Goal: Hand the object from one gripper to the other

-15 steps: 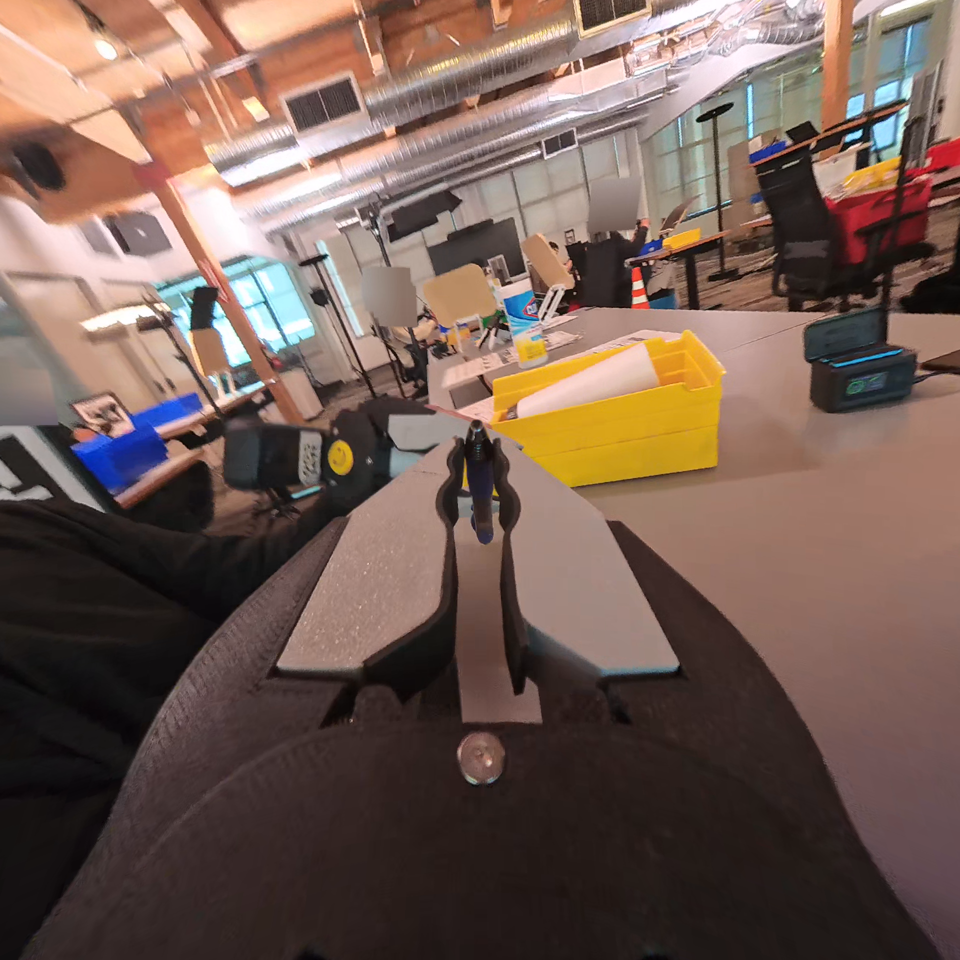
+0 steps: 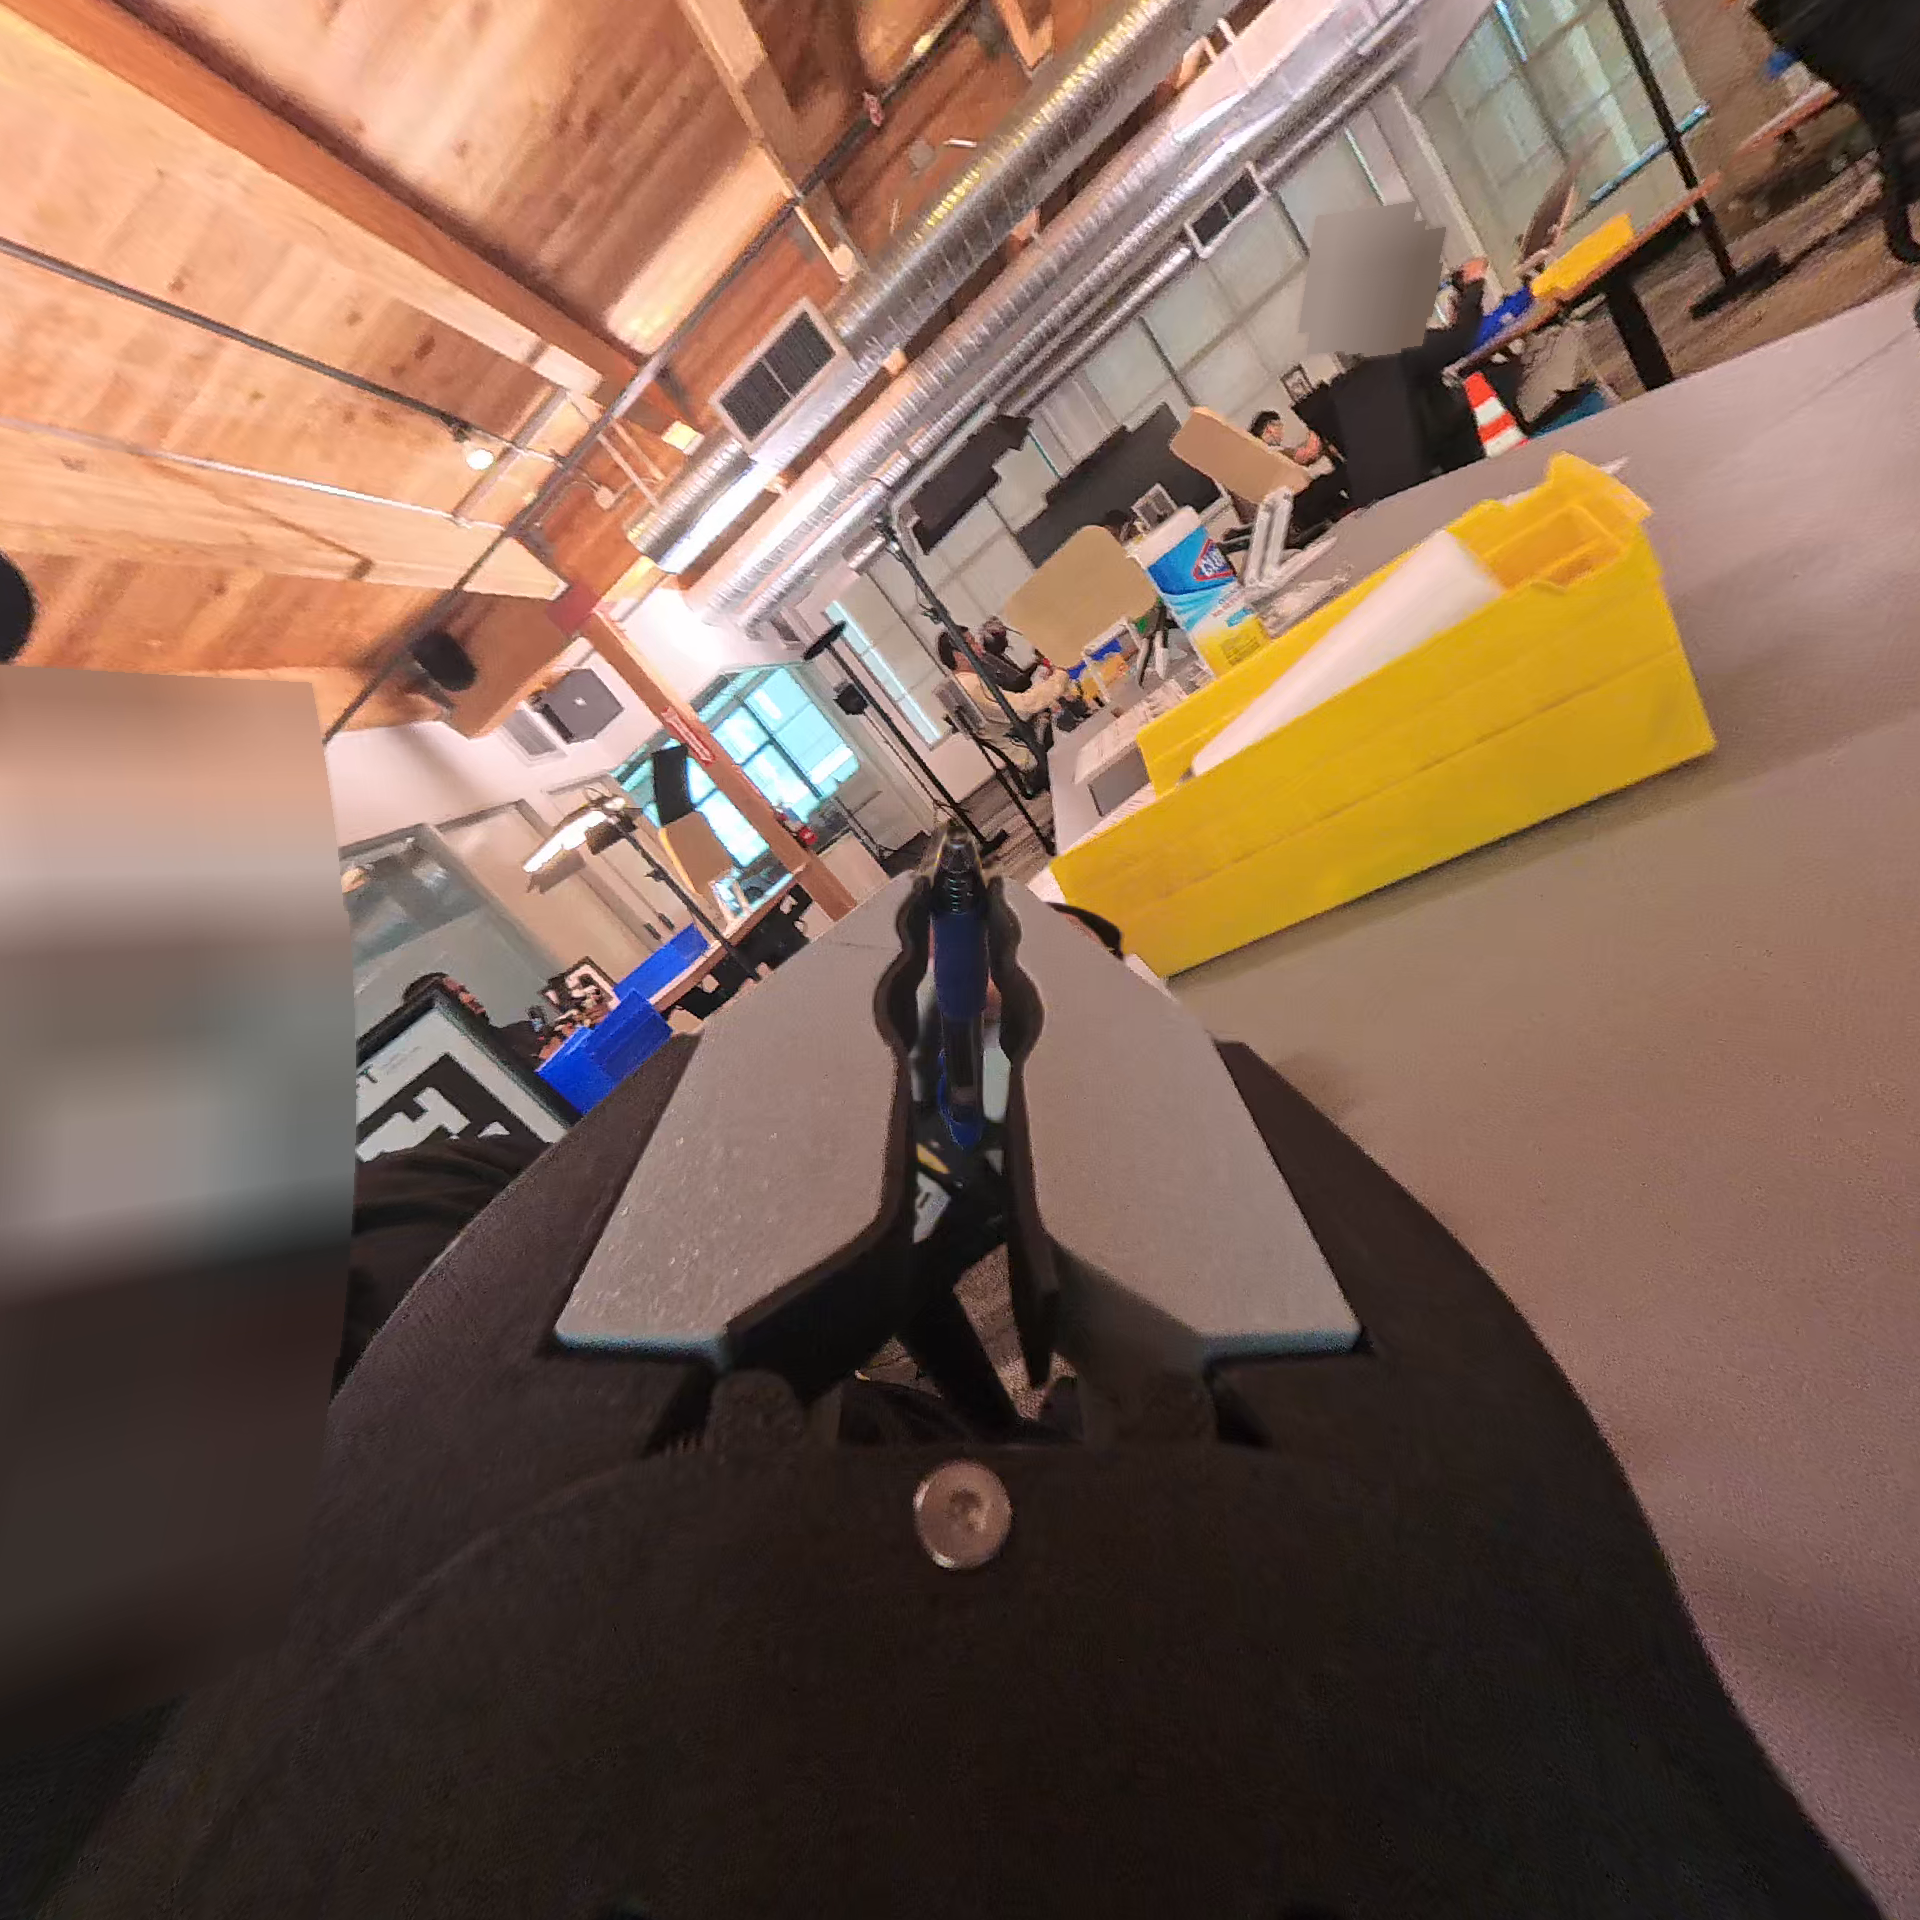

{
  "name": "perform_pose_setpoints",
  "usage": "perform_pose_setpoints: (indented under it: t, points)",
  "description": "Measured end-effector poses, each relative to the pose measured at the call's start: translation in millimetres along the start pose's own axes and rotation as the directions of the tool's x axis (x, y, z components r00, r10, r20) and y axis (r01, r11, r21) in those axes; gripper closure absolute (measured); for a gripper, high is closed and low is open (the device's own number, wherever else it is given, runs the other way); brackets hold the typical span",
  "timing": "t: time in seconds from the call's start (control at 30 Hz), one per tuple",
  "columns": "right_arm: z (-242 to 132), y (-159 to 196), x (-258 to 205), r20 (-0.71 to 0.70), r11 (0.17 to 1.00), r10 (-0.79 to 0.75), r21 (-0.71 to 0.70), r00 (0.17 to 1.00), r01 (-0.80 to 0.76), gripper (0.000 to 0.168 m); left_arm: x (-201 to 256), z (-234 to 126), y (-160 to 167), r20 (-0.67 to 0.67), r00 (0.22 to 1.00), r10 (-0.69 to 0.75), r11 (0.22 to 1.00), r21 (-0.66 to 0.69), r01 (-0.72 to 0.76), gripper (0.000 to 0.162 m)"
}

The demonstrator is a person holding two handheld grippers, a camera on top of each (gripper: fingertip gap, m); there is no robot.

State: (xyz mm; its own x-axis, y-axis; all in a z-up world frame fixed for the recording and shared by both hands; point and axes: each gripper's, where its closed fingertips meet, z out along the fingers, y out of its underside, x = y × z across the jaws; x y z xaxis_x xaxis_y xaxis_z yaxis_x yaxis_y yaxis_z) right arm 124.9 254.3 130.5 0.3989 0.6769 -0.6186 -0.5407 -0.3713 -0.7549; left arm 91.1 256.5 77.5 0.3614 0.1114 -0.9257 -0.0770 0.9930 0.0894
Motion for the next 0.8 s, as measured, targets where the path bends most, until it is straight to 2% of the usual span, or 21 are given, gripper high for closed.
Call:
perform_pose_setpoints:
  t: [0.07, 0.17, 0.27, 0.33, 0.43, 0.5, 0.57, 0.67, 0.73, 0.8]
  points:
    - [2, 5, 11, -0.045, 1.000, -0.002, -0.017, 0.999, 0.002, 0.160, -8, -1, -9, 0.058, 0.998, -0.001, 1.000, 0.029, -0.001, 0.110]
    - [6, 10, 14, -0.024, 0.999, 0.035, -0.017, 0.999, -0.036, 0.160, -7, -3, -24, 0.065, 0.998, 0.011, 0.997, 0.077, -0.016, 0.147]
    - [6, 13, 21, -0.045, 0.999, 0.048, -0.019, 0.998, -0.049, 0.160, -1, -1, -24, 0.025, 1.000, 0.005, 0.998, 0.066, -0.006, 0.150]
    - [3, 13, 29, -0.077, 0.998, 0.052, -0.026, 0.996, -0.054, 0.160, -1, 0, -22, -0.020, 0.997, -0.080, 0.995, 0.053, 0.081, 0.151]
    - [-1, 13, 34, -0.101, 0.997, 0.053, -0.041, 0.994, -0.058, 0.152, -9, 5, -16, -0.093, 0.931, -0.353, 0.935, 0.003, 0.355, 0.151]
    - [-4, 12, 36, -0.138, 0.998, -0.005, -0.070, 0.990, -0.005, 0.136, -21, 7, -13, -0.117, 0.833, -0.541, 0.840, -0.013, 0.543, 0.151]
    - [-7, 14, 39, -0.202, 0.987, -0.109, -0.139, 0.973, 0.082, 0.120, -26, 10, -9, -0.173, 0.686, -0.707, 0.704, -0.068, 0.707, 0.150]
    - [-8, 24, 37, -0.251, 0.919, -0.333, -0.302, 0.909, 0.253, 0.112, -27, 13, -6, -0.254, 0.370, -0.894, 0.420, -0.185, 0.888, 0.150]
    - [-8, 33, 36, -0.255, 0.824, -0.508, -0.423, 0.823, 0.377, 0.111, -26, 14, -2, -0.267, 0.145, -0.953, 0.220, -0.277, 0.935, 0.151]
    - [-5, 42, 33, -0.230, 0.713, -0.646, -0.524, 0.728, 0.467, 0.114, -21, 13, 0, -0.275, -0.043, -0.961, 0.062, -0.360, 0.931, 0.150]
